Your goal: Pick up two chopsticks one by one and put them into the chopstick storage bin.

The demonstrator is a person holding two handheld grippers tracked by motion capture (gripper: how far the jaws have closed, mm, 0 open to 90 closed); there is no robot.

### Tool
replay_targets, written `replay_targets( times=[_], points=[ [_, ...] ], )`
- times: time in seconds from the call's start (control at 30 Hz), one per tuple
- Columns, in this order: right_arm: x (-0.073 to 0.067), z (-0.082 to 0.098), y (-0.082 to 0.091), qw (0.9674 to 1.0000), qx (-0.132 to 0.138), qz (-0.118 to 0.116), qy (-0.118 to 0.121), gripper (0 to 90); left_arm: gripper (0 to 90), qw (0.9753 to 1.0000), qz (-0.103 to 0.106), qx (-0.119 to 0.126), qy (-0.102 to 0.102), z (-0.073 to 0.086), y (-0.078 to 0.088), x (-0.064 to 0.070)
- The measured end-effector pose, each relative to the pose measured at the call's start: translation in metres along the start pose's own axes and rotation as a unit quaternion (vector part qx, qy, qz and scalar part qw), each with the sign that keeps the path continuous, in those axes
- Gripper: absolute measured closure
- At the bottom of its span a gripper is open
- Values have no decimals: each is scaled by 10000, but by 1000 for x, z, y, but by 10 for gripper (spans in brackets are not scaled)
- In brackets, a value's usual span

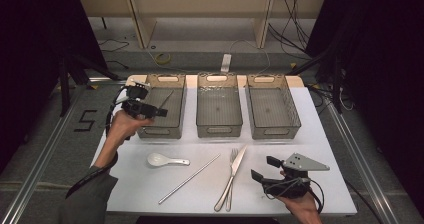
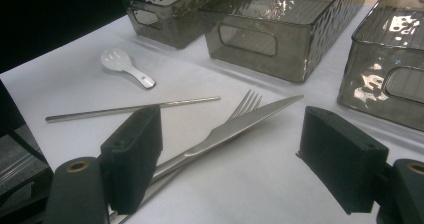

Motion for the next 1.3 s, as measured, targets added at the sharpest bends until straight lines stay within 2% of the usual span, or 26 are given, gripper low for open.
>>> replay_targets(
  times=[0.1,0.17,0.27,0.33,0.43,0.7,0.9,1.1,1.3],
  points=[
    [0,0,0,10000,3,12,0,258,224,9997,65,-37,-241,12,4,16],
    [0,0,0,10000,16,16,9,257,215,9994,93,-40,-322,21,6,24],
    [0,-1,0,10000,11,15,12,257,203,9985,51,-194,-509,32,5,34],
    [-1,-1,0,10000,14,18,39,257,200,9976,97,-279,-621,37,2,41],
    [-1,-1,0,10000,2,24,28,256,186,9958,8,-450,-793,44,-3,50],
    [-1,-1,0,10000,3,35,42,254,180,9937,129,-484,-998,56,-6,69],
    [-2,-1,1,10000,20,38,58,252,180,9912,213,-556,-1186,65,-9,81],
    [-2,-1,0,10000,18,27,49,249,169,9866,266,-781,-1405,77,-17,94],
    [-2,-1,0,10000,3,20,55,247,177,9784,329,-1225,-1632,92,-27,106]
  ],
)
Point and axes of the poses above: each handheld gripper's, and its own axes: y roughly backward along the jaws, z roughly out of its underside, x roughly to its right, the point moved 4 cm from there along -y, roughly forward along the jaws, and after that the axes turned 9 degrees about -x, right-handed, at the moved point
